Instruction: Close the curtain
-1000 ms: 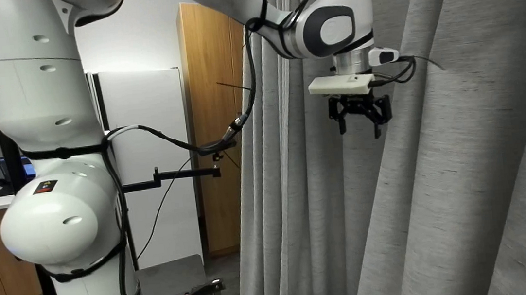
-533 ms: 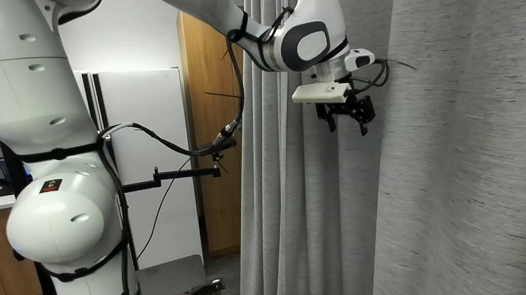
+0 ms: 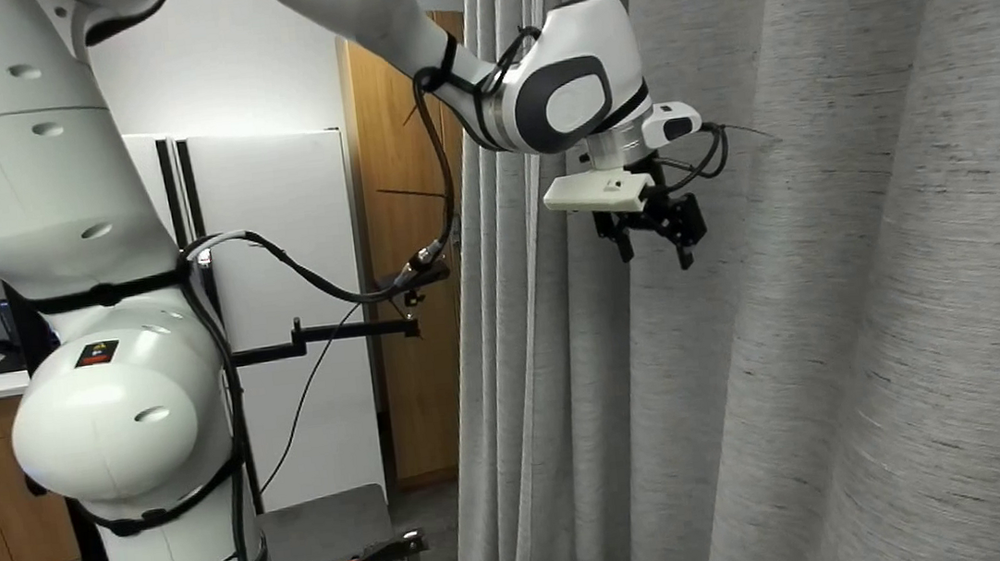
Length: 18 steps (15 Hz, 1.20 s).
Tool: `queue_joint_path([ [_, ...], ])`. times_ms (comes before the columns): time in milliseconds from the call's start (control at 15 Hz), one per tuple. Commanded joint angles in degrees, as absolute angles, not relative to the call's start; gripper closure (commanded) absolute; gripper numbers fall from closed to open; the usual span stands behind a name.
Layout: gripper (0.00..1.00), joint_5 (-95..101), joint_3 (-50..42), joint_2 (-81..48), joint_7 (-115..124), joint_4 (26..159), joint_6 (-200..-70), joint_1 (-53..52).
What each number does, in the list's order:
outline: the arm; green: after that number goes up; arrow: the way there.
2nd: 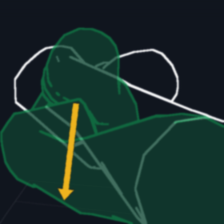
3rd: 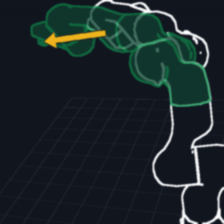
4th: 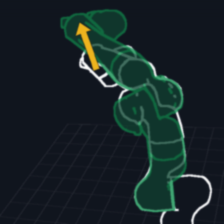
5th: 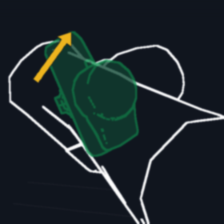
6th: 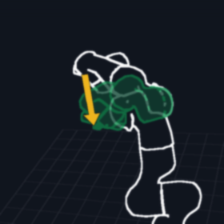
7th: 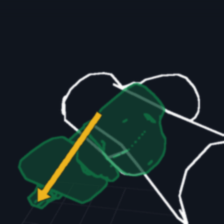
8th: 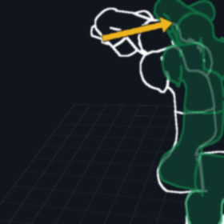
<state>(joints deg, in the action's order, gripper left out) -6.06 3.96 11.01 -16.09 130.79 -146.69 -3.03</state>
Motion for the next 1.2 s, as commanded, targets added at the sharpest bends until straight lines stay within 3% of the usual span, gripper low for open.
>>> queue_joint_path([
  [0, 0.00, -4.9, 3.1, 15.9, -14.8, 135.7, -147.1, -3.9],
  [1133, 0.00, -5.3, 2.7, 15.8, -15.4, 136.4, -144.9, -4.3],
])
